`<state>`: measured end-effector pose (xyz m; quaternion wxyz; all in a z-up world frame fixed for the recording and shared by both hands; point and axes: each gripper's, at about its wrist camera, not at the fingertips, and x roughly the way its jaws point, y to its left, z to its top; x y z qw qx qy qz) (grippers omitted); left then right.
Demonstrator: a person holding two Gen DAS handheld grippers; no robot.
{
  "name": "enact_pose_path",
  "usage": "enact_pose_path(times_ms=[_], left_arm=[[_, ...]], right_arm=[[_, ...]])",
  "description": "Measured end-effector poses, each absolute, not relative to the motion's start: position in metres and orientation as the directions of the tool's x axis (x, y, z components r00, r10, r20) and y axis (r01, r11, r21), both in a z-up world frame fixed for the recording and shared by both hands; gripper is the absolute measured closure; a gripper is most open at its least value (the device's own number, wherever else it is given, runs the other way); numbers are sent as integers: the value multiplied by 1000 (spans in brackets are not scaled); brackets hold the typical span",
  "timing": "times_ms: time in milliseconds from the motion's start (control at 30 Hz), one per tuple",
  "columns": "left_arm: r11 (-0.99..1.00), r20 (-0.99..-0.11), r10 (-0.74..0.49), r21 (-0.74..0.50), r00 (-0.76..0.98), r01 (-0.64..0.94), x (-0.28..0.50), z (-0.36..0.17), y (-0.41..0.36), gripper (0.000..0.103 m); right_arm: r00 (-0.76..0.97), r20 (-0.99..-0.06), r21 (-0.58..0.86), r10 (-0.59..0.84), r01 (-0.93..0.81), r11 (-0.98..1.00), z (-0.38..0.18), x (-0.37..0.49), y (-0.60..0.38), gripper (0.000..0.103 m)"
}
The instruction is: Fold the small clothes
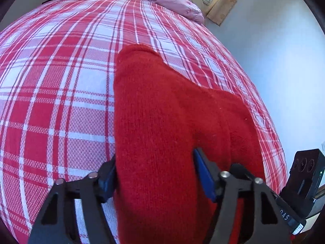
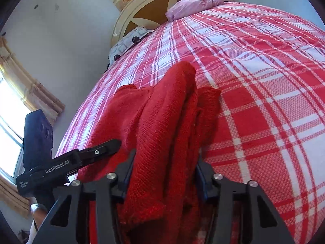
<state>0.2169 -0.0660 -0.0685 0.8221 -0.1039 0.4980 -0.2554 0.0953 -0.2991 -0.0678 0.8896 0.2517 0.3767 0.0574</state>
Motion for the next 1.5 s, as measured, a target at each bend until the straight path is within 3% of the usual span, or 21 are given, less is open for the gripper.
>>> enact_pose_path(times_ms=[167,267,733,967,1233,1500], left_arm=[[883,-766,-455,-324,454,339,204,-50,-71,60],[892,-759,-434,-288,486,347,197,-42,-67,63],[961,-700,-269,-156,662,227,202,-7,31,64],[984,-704,-176,-116,688,134,216,-9,82,64],[998,-698,-58,-47,714,35,234,-18,131,64],[1000,-688,6,10,726,1,258,-44,146,64]], right_arm=[[719,-652,422,241,80,903,-53,93,-282,61],[735,-639,397,227,62,916,-37,90,-270,62],[750,-573,405,330,-91,910,-8,126,-163,62],[720,-563,428,406,-167,888,-2,129,-176,62],[687,-550,448,474,-237,862,-27,157,-156,62],[683,-583,419,439,-210,883,-56,185,-118,62]])
